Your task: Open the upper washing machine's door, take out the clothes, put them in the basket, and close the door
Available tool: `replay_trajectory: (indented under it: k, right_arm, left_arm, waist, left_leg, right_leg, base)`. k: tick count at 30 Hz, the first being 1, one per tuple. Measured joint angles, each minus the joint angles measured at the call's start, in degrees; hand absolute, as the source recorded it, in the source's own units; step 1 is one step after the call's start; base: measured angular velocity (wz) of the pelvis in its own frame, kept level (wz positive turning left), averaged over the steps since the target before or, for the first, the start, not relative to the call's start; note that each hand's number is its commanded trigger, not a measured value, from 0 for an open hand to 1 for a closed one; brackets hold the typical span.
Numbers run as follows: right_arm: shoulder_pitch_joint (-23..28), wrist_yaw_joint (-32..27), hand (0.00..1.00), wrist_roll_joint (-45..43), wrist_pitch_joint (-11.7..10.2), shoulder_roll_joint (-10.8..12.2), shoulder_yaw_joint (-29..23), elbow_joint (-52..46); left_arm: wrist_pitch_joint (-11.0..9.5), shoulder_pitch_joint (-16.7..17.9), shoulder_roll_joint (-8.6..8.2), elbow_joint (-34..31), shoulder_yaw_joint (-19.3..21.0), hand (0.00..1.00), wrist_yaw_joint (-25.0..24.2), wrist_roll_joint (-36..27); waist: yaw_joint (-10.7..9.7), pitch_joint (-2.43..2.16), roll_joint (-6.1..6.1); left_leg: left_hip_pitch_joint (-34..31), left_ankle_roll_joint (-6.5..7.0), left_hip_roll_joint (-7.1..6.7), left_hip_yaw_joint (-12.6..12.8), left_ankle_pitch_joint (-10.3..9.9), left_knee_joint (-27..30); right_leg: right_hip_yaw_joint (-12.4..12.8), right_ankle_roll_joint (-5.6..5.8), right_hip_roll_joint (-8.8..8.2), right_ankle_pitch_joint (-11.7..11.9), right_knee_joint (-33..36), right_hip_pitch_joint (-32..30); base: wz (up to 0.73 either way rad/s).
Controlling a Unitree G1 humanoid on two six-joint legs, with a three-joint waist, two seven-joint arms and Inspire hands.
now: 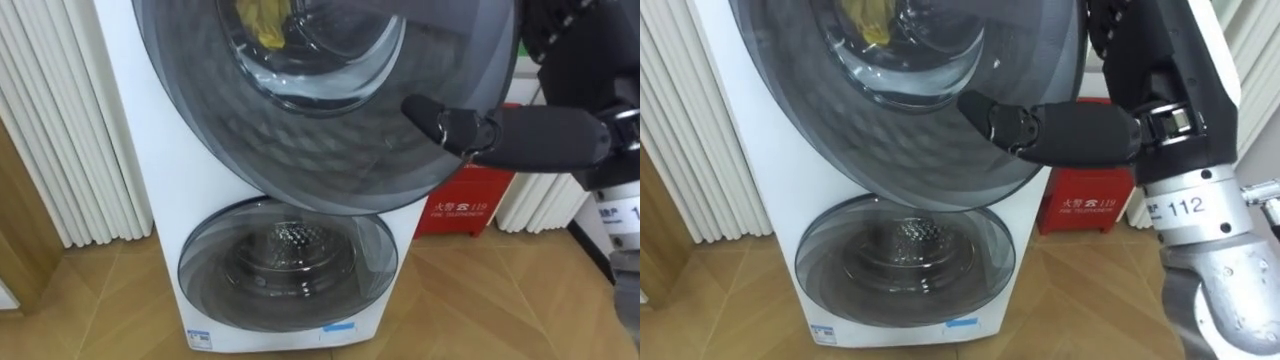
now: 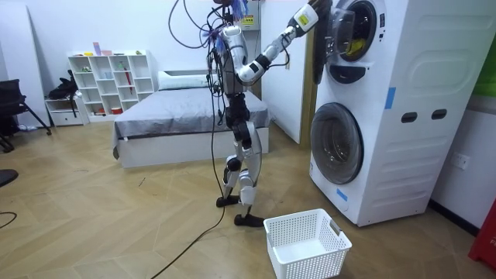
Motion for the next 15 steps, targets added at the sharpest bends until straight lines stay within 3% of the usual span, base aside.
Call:
replay_trajectory:
  k: [2, 6, 11, 15]
  right_arm:
    - [0.0, 0.0, 0.0, 0.0, -0.3, 1.8, 0.0, 0.0]
    - [0.0, 0.0, 0.0, 0.0, -1.1, 2.9, 0.6, 0.0]
    - [0.0, 0.0, 0.0, 2.6, -4.5, 5.3, 3.7, 0.1]
    - [0.0, 1.1, 0.0, 6.5, -7.5, 5.8, 6.4, 0.1]
  left_arm:
    - [0.0, -0.3, 0.0, 0.0, 0.0, 0.0, 0.0, 0.0]
    - [0.0, -0.3, -0.01, 0.0, 0.0, 0.0, -0.2, 0.0]
    - [-0.1, -0.5, -0.05, 0.0, -1.2, 0.0, -0.1, 0.0]
    - [-0.7, -1.4, -0.11, 0.2, -2.6, 0.0, 0.2, 0.0]
  waist:
    - [0.4, -0.01, -0.02]
    - [0.7, -0.03, -0.03]
    - [1.1, -0.03, 0.0]
    - [2.3, 0.22, 0.34]
  left_leg:
    - [0.0, -0.05, 0.01, 0.0, 0.0, 0.0]
    - [0.0, -0.08, 0.03, 0.0, 0.0, 0.2]
    - [0.0, -0.21, 0.12, 0.0, 0.2, 0.6]
    - [0.0, -0.26, 0.12, -0.1, 0.2, 0.6]
  right_leg:
    - [0.1, 0.0, 0.0, 0.0, -0.1, 0.0]
    - [0.0, 0.01, -0.03, 0.0, -0.1, 0.0]
    - [0.1, -0.48, -0.07, 0.4, 0.2, 0.1]
    - [0.5, 0.03, -0.15, 0.0, 0.9, -0.2]
  base:
    - [0.0]
    - [0.0]
    - [0.0]
    - [-0.02]
